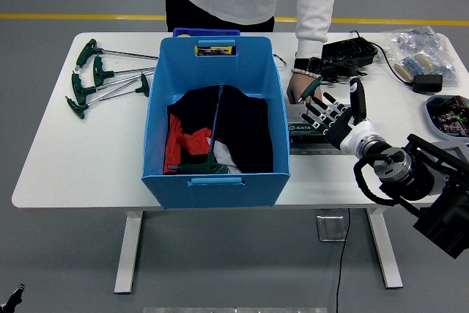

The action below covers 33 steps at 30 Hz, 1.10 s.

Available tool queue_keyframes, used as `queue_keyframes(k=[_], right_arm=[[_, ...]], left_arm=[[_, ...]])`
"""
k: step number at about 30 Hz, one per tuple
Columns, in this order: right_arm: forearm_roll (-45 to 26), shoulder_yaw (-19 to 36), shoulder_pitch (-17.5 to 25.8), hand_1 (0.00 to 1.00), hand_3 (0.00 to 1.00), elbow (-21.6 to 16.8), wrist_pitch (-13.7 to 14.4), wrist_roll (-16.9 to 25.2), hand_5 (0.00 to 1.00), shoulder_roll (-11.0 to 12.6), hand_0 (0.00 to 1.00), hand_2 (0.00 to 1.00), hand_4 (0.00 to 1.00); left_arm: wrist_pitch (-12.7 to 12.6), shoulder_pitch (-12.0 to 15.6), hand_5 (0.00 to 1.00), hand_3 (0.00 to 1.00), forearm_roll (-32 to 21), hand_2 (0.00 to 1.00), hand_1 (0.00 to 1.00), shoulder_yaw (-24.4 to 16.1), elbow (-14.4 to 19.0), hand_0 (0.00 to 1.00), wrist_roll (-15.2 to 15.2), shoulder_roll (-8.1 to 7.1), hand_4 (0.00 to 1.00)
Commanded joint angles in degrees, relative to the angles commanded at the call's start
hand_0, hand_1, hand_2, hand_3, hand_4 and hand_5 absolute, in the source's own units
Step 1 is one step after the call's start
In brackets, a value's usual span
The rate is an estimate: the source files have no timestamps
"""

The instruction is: Lift tool from toolbox,place it in box,lift tool from toolbox,place it in box

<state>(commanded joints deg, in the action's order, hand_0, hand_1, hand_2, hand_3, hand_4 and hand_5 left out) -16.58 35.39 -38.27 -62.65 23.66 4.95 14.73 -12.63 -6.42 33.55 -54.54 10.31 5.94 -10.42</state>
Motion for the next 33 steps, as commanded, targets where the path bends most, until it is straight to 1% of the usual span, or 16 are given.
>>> queue_keyframes(k=[9, 16, 27, 33], right_arm=[[0.13, -0.53, -0.44, 0.617, 0.916, -0.05, 0.11, -0.11, 0.904, -0.95, 0.622, 0.775, 0.998], [0.08, -1.43, 0.03, 0.617, 0.917, -0.61, 0.23, -0.34, 0.904, -0.66, 0.622, 0.775, 0.998], [-0.18, -0.9, -1.63, 0.615, 0.917, 1.44, 0.2, -0.04, 0.901, -0.45, 0.619, 0.776, 0.998], [-0.3, -0.62, -2.35, 0.615, 0.917, 2.1, 0.08, -0.04, 0.902, -0.96, 0.618, 0.776, 0.998]], left_arm=[[0.02, -0.27, 0.791, 0.758, 0.19, 0.915, 0.912, -0.24, 0.0, 0.898, 0.0, 0.03, 0.705], [-0.07, -0.17, 0.791, 0.758, 0.53, 0.915, 0.912, -0.77, 0.0, 0.898, -0.11, 0.07, 0.705], [0.01, -1.01, 0.791, 0.759, 0.18, 0.915, 0.912, -0.25, 0.0, 0.897, -0.01, 0.11, 0.705], [-0.14, -1.05, 0.791, 0.758, 0.8, 0.914, 0.912, -0.74, 0.0, 0.898, -0.37, 0.07, 0.705]])
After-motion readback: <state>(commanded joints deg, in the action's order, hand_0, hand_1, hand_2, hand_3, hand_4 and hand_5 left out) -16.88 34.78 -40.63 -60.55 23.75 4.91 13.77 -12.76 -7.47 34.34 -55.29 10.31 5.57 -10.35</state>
